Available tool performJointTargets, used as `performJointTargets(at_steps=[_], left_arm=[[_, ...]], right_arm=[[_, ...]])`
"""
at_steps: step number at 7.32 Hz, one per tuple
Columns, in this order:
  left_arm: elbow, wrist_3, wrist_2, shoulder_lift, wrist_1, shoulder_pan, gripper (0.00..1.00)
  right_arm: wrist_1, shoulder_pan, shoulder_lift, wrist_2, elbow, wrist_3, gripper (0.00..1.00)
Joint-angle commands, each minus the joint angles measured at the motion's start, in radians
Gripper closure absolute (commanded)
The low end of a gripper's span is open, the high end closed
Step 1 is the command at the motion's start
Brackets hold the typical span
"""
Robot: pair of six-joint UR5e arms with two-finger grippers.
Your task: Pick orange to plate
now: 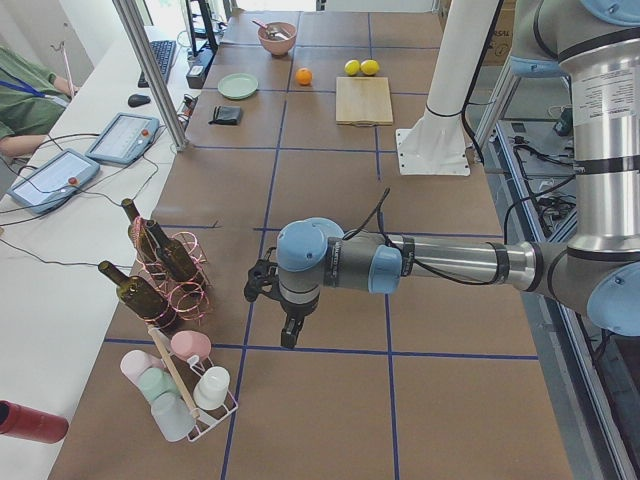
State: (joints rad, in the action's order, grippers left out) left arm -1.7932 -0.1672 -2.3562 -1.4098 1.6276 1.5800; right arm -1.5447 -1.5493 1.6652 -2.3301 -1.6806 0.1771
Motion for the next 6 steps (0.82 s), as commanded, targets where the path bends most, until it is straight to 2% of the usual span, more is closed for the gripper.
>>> performJointTargets(at_steps=[1,4,6], left_arm=[[-0.021,-0.008,-0.002,0.002,0.0,0.0,0.0],[-0.029,-0.008,0.008,-0.003,0.044,-0.008,0.0],[-0.009,0.003,0.003,-0.06,0.272,-0.005,0.0]], right_arm=[[0.0,0.0,-0.001,-0.002,-0.001,0.001,0.0],[0.002,0.0,-0.005,-0.003,-0.004,0.004,0.0],[0.002,0.0,-0.007,-0.005,-0.004,0.001,0.0]])
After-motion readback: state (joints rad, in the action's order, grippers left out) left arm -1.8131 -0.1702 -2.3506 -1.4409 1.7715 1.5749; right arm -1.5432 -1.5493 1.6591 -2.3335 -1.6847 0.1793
